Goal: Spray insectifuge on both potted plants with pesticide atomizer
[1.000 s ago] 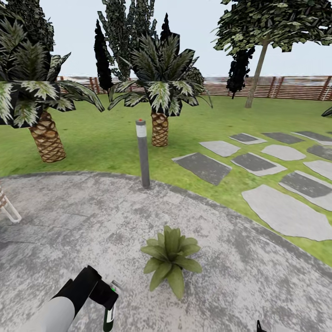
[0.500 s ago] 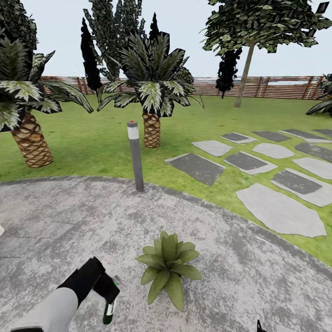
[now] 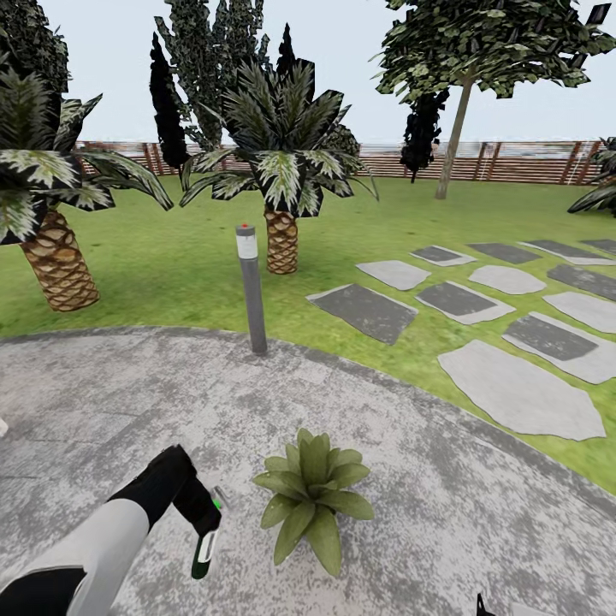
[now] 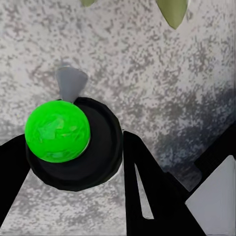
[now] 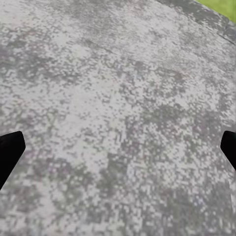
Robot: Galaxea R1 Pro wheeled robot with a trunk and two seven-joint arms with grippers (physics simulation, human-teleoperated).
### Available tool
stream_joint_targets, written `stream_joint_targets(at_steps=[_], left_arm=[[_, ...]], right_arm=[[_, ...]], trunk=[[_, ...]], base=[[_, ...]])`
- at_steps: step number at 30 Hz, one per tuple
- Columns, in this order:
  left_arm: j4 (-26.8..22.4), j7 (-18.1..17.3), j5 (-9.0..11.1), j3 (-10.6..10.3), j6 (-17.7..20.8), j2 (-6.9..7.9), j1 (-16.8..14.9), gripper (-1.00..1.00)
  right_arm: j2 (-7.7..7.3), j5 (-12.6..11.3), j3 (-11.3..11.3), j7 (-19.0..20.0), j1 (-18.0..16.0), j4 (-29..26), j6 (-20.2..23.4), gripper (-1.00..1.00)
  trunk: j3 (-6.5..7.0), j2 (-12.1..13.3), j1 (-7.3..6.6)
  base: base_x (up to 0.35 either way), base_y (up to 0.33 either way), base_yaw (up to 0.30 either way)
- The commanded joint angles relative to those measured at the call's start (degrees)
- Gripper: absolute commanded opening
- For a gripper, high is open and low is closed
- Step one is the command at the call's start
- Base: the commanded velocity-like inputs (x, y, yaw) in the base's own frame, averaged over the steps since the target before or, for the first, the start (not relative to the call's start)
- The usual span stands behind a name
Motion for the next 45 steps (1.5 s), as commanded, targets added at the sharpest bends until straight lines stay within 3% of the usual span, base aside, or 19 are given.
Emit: stream_joint_targets(at_steps=[1, 6, 14, 19, 23, 28, 32, 33, 34, 36, 39, 43, 45], left_arm=[[0.0, -0.3, -0.2, 0.3, 0.4, -0.04, 0.1, -1.00], [-1.0, -0.3, 0.4, 0.4, 0.7, -0.16, 0.9, -1.00], [-2.7, -1.4, 0.4, 0.4, 1.1, -0.97, -2.6, -1.00], [-2.7, -4.3, -0.4, -0.1, 0.9, 0.01, -3.0, -1.00], [-1.8, -4.3, -0.9, -0.3, 0.4, 2.40, -1.8, -1.00], [-1.9, -4.5, -1.2, -0.3, 0.2, 2.86, 1.4, -1.00], [-2.3, -4.7, -1.7, -0.7, 0.3, 2.41, 1.0, -1.00], [-2.7, -5.5, -4.8, -4.1, 0.6, 2.15, 0.7, -1.00], [-3.0, -7.7, -6.6, -6.4, 0.8, 1.95, 0.4, -1.00], [-4.6, -11.8, -8.0, -8.1, 0.9, 1.75, -0.3, -1.00], [-11.8, -19.2, -8.9, -9.2, 1.0, 1.93, -1.6, -1.00], [-16.8, -23.6, -9.0, -9.2, 1.1, 1.80, -2.3, -1.00], [-17.4, -24.2, -9.0, -9.2, 1.1, 1.95, -2.1, -1.00]], right_arm=[[0.00, 0.6, -0.3, -0.3, -0.1, 0.1, -0.2, 1.00], [0.00, 0.6, -0.3, -0.3, -0.1, 0.1, -0.2, 1.00], [0.00, 0.6, -0.3, -0.3, -0.1, 0.1, -0.2, 1.00], [0.00, 0.6, -0.3, -0.3, -0.1, 0.1, -0.2, 1.00], [0.00, 0.6, -0.3, -0.3, -0.1, 0.1, -0.2, 1.00], [0.00, 0.6, -0.3, -0.3, -0.1, 0.1, -0.2, 1.00], [0.00, 0.7, -0.3, -0.3, -0.1, 0.1, -0.2, 1.00], [0.00, 0.7, -0.3, -0.3, -0.1, 0.2, -0.2, 1.00], [0.00, 0.7, -0.3, -0.3, -0.1, 0.2, -0.2, 1.00], [0.00, 0.7, -0.3, -0.3, -0.1, 0.2, -0.2, 1.00], [0.00, 0.7, -0.3, -0.3, -0.1, 0.2, -0.2, 1.00], [0.00, 0.8, -0.3, -0.3, -0.1, 0.1, -0.2, 1.00], [0.00, 0.8, -0.3, -0.4, -0.1, 0.2, -0.2, 1.00]], trunk=[[-0.05, 0.0, -0.01], [-0.05, 0.0, -0.01], [-0.05, 0.0, -0.01], [-0.05, 0.0, -0.01], [-0.05, 0.0, -0.01], [-0.05, 0.0, -0.01], [-0.05, 0.0, -0.01], [-0.05, 0.0, -0.01], [-0.05, 0.0, -0.01], [-0.05, 0.0, -0.01], [-0.05, 0.0, -0.01], [-0.05, 0.0, -0.01], [-0.05, 0.0, -0.01]], base=[[0.000, 0.000, 0.000], [0.000, 0.000, 0.000], [0.000, 0.000, -0.111], [0.000, 0.000, -0.159], [0.000, 0.000, -0.010], [0.027, 0.000, 0.000], [0.217, 0.015, 0.000], [0.048, 0.006, 0.000], [0.024, 0.003, 0.000], [0.013, 0.002, 0.000], [0.003, 0.000, 0.000], [0.000, 0.000, 0.000], [0.000, 0.000, 0.000]])
